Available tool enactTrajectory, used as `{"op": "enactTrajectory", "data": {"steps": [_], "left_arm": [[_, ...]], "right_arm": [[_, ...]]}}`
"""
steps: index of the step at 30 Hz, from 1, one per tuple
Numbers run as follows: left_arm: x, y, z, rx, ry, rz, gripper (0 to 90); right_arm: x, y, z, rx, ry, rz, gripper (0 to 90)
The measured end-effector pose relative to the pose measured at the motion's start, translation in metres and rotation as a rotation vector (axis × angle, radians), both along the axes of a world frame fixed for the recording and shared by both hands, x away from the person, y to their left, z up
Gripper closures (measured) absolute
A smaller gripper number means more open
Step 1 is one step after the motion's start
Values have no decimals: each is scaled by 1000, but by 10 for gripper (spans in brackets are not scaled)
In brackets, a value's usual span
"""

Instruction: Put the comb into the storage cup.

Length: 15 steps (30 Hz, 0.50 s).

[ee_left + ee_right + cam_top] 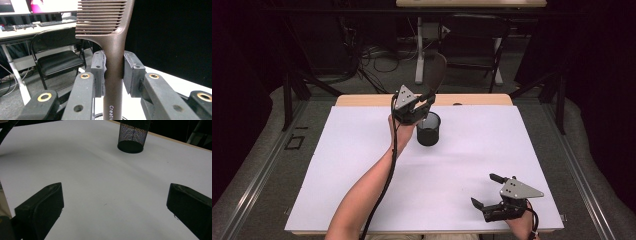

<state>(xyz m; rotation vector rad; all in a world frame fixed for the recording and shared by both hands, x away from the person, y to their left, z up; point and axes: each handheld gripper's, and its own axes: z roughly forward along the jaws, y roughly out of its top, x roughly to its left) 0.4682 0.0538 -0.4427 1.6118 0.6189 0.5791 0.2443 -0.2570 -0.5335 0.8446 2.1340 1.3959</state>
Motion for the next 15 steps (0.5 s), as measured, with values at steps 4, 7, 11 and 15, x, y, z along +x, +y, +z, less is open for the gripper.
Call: {"op": "enactTrajectory", "data": {"steps": [4,7,11,15], "left_arm": [[2,-2,-2,6,-1,-6,727],[3,-3,-4,5,-1,-7,727],[5,-5,-6,19,-6,-3,727],[6,-4,-7,20,-8,0,726]], "right_arm": [[0,0,0,0,0,0,6],[0,-1,0,-3,4,1,6],[0,0,0,0,7,2,6],[0,0,0,3,1,2,6]]}}
